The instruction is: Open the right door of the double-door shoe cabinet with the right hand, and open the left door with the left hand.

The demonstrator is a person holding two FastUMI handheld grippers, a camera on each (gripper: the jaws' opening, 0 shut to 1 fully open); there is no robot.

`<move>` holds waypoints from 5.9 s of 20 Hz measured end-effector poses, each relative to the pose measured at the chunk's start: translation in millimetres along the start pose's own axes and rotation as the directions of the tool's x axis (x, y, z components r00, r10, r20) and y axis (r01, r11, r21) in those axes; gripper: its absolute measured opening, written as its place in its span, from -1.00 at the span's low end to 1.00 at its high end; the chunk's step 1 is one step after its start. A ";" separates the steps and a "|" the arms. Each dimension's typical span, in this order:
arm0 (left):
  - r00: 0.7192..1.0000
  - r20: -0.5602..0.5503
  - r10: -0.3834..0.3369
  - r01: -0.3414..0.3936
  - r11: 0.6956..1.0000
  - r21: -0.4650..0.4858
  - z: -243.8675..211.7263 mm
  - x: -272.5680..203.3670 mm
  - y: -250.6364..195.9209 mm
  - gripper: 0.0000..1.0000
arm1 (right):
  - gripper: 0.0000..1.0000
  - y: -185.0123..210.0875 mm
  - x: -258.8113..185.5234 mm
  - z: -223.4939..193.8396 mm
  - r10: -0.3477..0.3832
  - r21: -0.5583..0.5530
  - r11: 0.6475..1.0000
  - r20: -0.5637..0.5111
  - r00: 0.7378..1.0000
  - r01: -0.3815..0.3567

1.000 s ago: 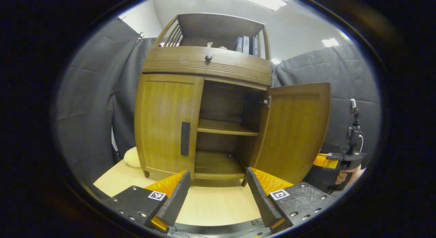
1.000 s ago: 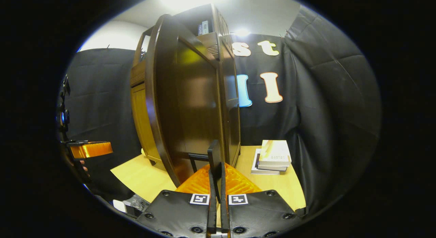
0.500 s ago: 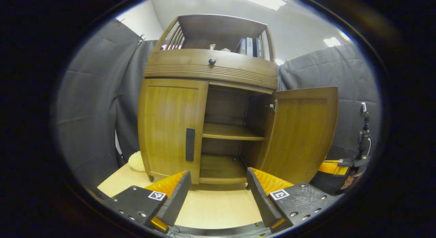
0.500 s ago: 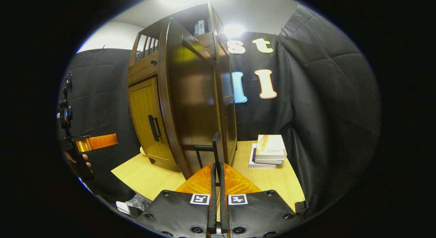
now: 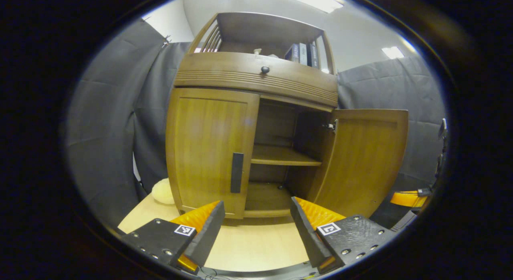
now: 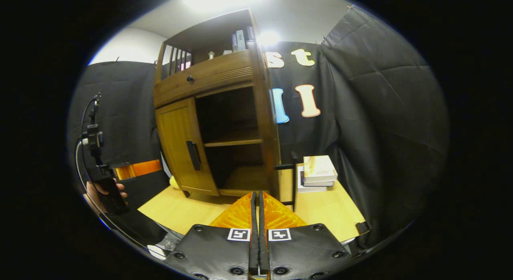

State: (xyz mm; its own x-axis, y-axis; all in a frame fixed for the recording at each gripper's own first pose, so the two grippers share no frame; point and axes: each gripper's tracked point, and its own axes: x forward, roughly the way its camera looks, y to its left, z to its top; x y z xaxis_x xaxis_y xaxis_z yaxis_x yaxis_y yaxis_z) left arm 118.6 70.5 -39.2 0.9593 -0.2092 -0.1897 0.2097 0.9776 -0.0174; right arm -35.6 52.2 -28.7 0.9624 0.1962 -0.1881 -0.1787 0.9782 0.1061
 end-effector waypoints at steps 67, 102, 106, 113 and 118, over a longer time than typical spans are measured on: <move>0.996 -0.070 -0.055 0.061 0.995 0.073 -11.5 230.5 46.3 -0.85 | 0.86 79.8 191.2 23.9 -0.075 -0.055 0.995 0.046 0.996 0.078; 0.999 0.027 0.036 -0.039 0.991 0.131 -7.1 231.3 55.9 -0.88 | 0.84 132.9 102.3 -21.5 -0.055 -0.077 0.995 0.014 0.998 0.056; 0.999 0.034 0.037 -0.041 0.988 0.149 -6.5 230.1 56.8 -0.89 | 0.86 138.4 100.7 -19.7 -0.051 -0.097 0.994 0.014 0.999 0.053; 0.999 0.037 -0.011 0.002 0.970 0.244 -4.3 224.8 57.2 -0.90 | 0.84 145.0 103.8 -8.3 -0.048 -0.149 0.988 0.023 0.999 0.051; 0.998 0.048 -0.027 0.017 0.982 0.190 -5.1 223.6 51.5 -0.91 | 0.86 137.4 106.1 -4.3 -0.075 -0.119 0.990 0.018 0.997 0.077</move>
State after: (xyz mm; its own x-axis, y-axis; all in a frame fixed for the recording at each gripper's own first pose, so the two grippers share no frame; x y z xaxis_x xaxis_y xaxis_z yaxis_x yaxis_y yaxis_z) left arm 342.9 74.2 -87.5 0.9613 -0.2363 -0.1415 0.2584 0.9515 0.1666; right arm 41.1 207.7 -38.3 0.9766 0.1209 -0.1777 -0.1274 0.9915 -0.0259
